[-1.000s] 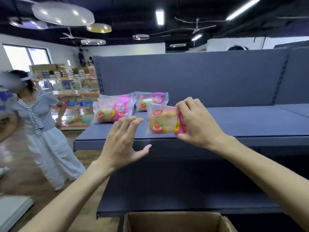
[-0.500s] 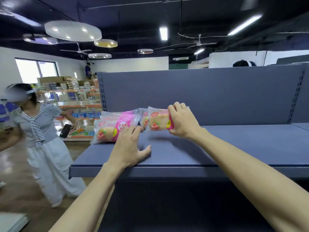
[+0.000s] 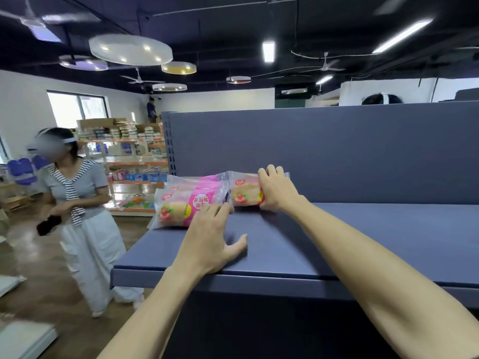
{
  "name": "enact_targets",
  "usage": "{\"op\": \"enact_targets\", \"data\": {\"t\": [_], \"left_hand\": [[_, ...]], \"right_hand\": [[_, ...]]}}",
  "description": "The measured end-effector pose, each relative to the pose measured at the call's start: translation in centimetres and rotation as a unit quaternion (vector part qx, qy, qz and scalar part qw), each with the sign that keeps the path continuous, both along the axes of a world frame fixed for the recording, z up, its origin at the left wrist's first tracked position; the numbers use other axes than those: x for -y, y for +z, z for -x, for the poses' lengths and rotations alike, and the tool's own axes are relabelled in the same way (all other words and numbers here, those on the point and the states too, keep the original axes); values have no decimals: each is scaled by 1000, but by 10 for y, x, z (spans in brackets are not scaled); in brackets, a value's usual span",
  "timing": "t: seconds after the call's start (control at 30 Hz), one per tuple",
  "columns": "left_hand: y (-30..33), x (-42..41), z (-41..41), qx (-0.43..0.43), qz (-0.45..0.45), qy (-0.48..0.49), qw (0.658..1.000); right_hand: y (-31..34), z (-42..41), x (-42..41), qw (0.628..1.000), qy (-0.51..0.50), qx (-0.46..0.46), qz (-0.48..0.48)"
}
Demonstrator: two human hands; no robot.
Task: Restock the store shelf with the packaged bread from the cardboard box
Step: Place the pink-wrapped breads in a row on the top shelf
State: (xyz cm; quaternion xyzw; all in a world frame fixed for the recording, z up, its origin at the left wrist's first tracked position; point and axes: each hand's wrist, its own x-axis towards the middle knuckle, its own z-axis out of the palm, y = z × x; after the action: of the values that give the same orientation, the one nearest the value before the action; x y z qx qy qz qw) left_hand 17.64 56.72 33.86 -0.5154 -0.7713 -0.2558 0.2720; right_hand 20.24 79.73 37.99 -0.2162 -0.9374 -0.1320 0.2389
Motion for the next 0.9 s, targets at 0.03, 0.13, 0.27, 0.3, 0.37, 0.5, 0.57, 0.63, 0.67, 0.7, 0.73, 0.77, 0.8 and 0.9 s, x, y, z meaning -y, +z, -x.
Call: {"op": "enact_targets", "data": {"t": [0.03,0.13,0.27,0.3,0.37,0.5,0.57,0.63,0.67,0.7,0.73,0.77,0.8,0.9], "left_hand": [[0,0,0,0,0,-1,1000],[-1,0,1,3,1,0,1000],[-2,0,1,3,3,-6,1000],[-2,0,1,4,4,-8,1000],[-2,1,1,5,5,-10,1000],[-1,1,0,2,0,-8,1000],[-2,0,0,5,-2,-7,1000],[-2,0,0,6,-3,-7,1000],[-2,0,1,6,-4,-7,1000],[-3,1,1,6,-5,-6,1000],[-3,1,1,6,-6,-6,1000],[-2,2,0,5,-6,-5,1000],[-2,1,0,3,-7,-4,1000],[-1,0,0,1,-5,-2,1000]], "right_hand": [[-1,2,-1,1000,2,-3,21],[0,3,-1,997,8,-11,76],[3,-1,4,984,9,-16,177],[3,-1,5,981,8,-18,191],[1,0,6,982,6,-25,186],[-4,7,8,986,2,-49,158],[-6,9,10,984,2,-63,167],[-7,9,11,984,3,-68,165],[-8,9,12,984,4,-71,163],[-8,8,12,984,7,-73,160],[-8,6,13,985,11,-77,154],[-8,3,15,986,13,-82,142],[-7,0,15,989,13,-89,118],[-7,-8,19,996,19,-92,-4]]}}
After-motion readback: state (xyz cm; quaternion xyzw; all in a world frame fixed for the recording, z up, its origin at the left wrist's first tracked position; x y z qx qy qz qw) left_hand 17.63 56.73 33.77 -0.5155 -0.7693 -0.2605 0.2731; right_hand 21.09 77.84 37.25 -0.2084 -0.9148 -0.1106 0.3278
